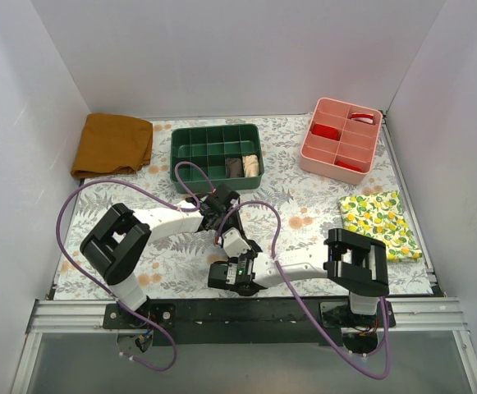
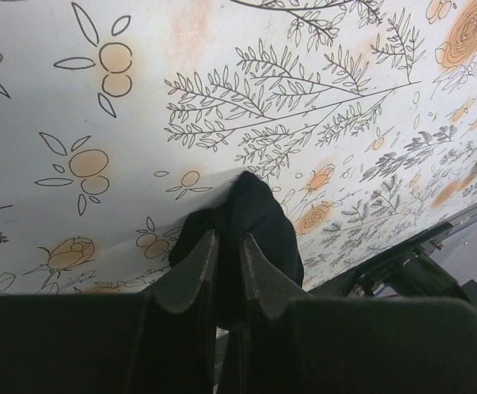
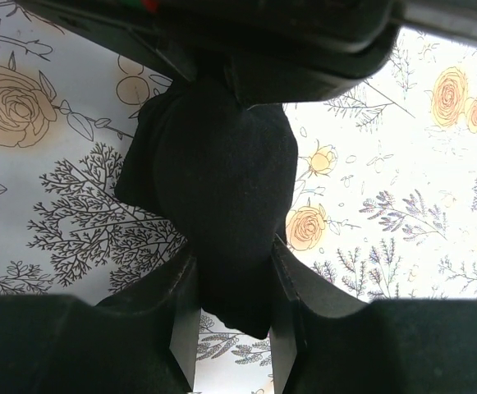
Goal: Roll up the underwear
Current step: Pick up the underwear from the center of the board.
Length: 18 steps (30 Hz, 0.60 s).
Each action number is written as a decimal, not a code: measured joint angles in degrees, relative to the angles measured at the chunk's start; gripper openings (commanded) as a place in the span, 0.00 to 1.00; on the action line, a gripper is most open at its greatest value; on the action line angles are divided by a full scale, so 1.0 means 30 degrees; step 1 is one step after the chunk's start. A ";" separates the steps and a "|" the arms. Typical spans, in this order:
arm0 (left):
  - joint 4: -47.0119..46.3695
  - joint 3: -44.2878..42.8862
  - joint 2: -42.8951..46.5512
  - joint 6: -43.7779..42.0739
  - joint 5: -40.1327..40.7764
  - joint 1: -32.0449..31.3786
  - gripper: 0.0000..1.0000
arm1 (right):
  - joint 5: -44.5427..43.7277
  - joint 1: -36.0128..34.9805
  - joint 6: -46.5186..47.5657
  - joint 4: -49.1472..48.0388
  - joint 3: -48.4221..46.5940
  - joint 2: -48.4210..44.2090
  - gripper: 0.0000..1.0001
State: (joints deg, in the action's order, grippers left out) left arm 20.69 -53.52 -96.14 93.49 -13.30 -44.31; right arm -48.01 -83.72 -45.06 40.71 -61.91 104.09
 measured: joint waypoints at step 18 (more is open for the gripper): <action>0.1049 0.0211 0.4364 -0.0838 0.1537 0.4284 0.82 | 0.3759 0.1443 0.1647 -0.2280 0.2594 -0.3912 0.01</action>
State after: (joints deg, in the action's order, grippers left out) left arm 23.83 -52.88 -83.05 90.98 -8.69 -31.46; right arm -36.73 -79.40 -40.12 33.87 -54.13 92.36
